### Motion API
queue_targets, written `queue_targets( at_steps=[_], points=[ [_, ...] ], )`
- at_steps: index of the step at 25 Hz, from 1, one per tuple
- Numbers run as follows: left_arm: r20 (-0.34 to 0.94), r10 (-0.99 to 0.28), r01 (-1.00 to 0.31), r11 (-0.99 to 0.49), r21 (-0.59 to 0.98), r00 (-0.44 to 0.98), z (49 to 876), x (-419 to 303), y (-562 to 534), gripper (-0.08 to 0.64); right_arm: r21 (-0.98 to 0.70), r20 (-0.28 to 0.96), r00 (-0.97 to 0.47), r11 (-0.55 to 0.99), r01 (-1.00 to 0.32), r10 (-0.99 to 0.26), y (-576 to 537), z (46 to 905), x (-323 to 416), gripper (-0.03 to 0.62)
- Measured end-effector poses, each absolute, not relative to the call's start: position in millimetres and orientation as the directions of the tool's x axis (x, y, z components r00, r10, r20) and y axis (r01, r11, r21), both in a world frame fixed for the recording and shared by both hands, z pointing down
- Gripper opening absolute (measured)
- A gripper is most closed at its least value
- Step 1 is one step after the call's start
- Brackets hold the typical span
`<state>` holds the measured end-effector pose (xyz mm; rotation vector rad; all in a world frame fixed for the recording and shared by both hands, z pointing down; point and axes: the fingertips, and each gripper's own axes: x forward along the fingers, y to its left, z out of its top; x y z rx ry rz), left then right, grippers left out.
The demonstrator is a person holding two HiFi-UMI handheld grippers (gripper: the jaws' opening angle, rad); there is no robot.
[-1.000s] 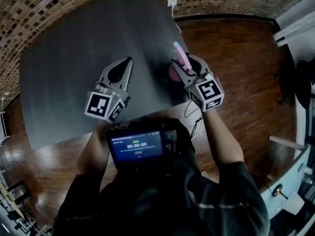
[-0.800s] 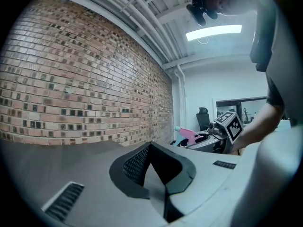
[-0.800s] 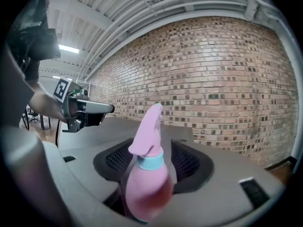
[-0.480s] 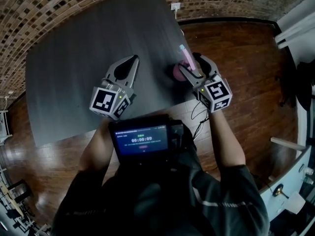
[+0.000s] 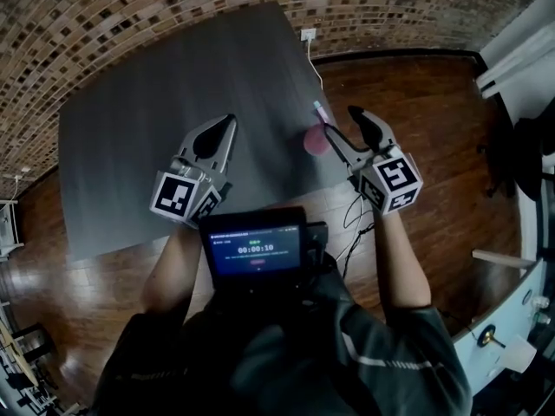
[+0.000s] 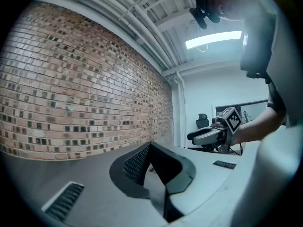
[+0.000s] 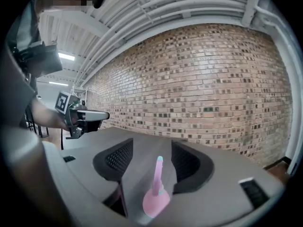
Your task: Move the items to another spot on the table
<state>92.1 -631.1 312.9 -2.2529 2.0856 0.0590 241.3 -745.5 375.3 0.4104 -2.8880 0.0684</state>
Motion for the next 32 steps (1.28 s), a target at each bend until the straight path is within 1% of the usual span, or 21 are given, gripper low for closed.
queue_targets(
  at_steps=[2,4,5,6,10,11,12,17,19,21,22,32],
  points=[
    [-0.083,-0.993,-0.996,-0.081,-0.043,0.084,305,94,-628,-0.003,-0.019,0.227,-0.939,0.963,-0.270,-0.259,-741,365,239,0.230],
    [-0.085,-0.993,-0.996,-0.079,-0.051,0.083,296,91,-624,-0.002,-0.030,0.239,-0.939,0.965,-0.262,-0.248,-732,355,237,0.224],
    [-0.088,-0.993,-0.996,-0.077,-0.050,0.081,290,88,-622,-0.003,-0.031,0.236,-0.940,0.965,-0.261,-0.247,-729,348,235,0.171],
    [-0.093,-0.993,-0.996,-0.074,-0.048,0.078,284,84,-620,-0.002,-0.028,0.228,-0.942,0.965,-0.260,-0.247,-726,341,232,0.141],
    [-0.113,-0.992,-0.998,-0.054,-0.038,0.058,271,74,-610,-0.003,-0.017,0.203,-0.947,0.966,-0.257,-0.249,-719,331,226,0.141],
    [-0.116,-0.992,-0.998,-0.049,-0.034,0.053,268,71,-608,-0.002,-0.015,0.204,-0.945,0.965,-0.262,-0.254,-718,328,225,0.128],
    [-0.117,-0.992,-0.998,-0.047,-0.032,0.051,266,69,-606,-0.002,-0.014,0.206,-0.944,0.964,-0.267,-0.259,-717,326,224,0.092],
    [-0.106,-0.993,-0.998,-0.046,-0.049,0.051,265,65,-604,-0.002,-0.012,0.199,-0.944,0.963,-0.269,-0.262,-716,322,221,0.091],
    [-0.103,-0.993,-0.997,-0.047,-0.055,0.053,265,65,-604,-0.002,-0.015,0.190,-0.945,0.962,-0.274,-0.266,-716,321,221,0.017],
    [-0.103,-0.993,-0.997,-0.051,-0.058,0.057,266,66,-605,-0.002,-0.024,0.183,-0.945,0.960,-0.279,-0.270,-717,321,222,0.017],
    [-0.105,-0.993,-0.997,-0.051,-0.057,0.057,266,66,-604,-0.003,-0.026,0.180,-0.945,0.959,-0.281,-0.272,-717,321,222,0.000],
    [-0.104,-0.994,-0.999,-0.008,-0.044,0.012,272,62,-592,-0.003,-0.019,0.181,-0.942,0.957,-0.290,-0.282,-722,322,228,0.000]
  ],
)
